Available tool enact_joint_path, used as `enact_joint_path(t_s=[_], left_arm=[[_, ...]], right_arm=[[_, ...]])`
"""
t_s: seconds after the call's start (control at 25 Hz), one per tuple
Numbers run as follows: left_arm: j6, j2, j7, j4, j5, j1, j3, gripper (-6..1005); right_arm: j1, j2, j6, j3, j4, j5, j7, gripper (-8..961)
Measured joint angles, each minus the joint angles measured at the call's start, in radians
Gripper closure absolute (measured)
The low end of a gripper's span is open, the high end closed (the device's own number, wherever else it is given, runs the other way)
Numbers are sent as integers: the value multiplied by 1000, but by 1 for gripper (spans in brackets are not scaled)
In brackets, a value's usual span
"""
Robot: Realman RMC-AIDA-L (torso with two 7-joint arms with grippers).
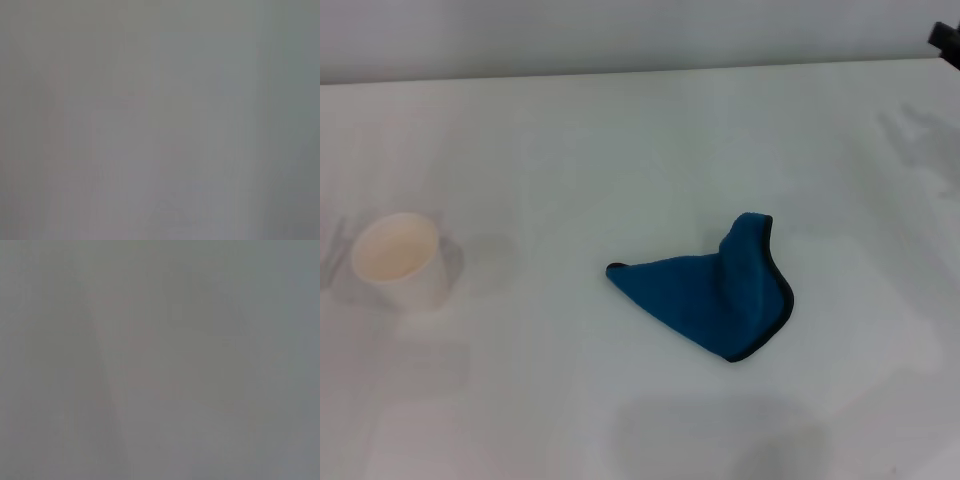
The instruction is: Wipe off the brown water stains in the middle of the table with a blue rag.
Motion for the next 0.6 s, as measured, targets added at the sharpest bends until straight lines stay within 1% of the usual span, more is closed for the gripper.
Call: enact_joint_path(t_s=[0.24,0.4,0.6], left_arm=[[-4,0,0,3,-4,-7,-1,122],[-7,-1,0,21,-5,-6,-1,122],[-2,-2,0,22,-5,-8,-1,122]], right_arm=[[-18,0,5,86,178,188,-319,532],[-34,2,11,94,254,298,-491,533],[-49,5,73,95,401,491,-789,533]])
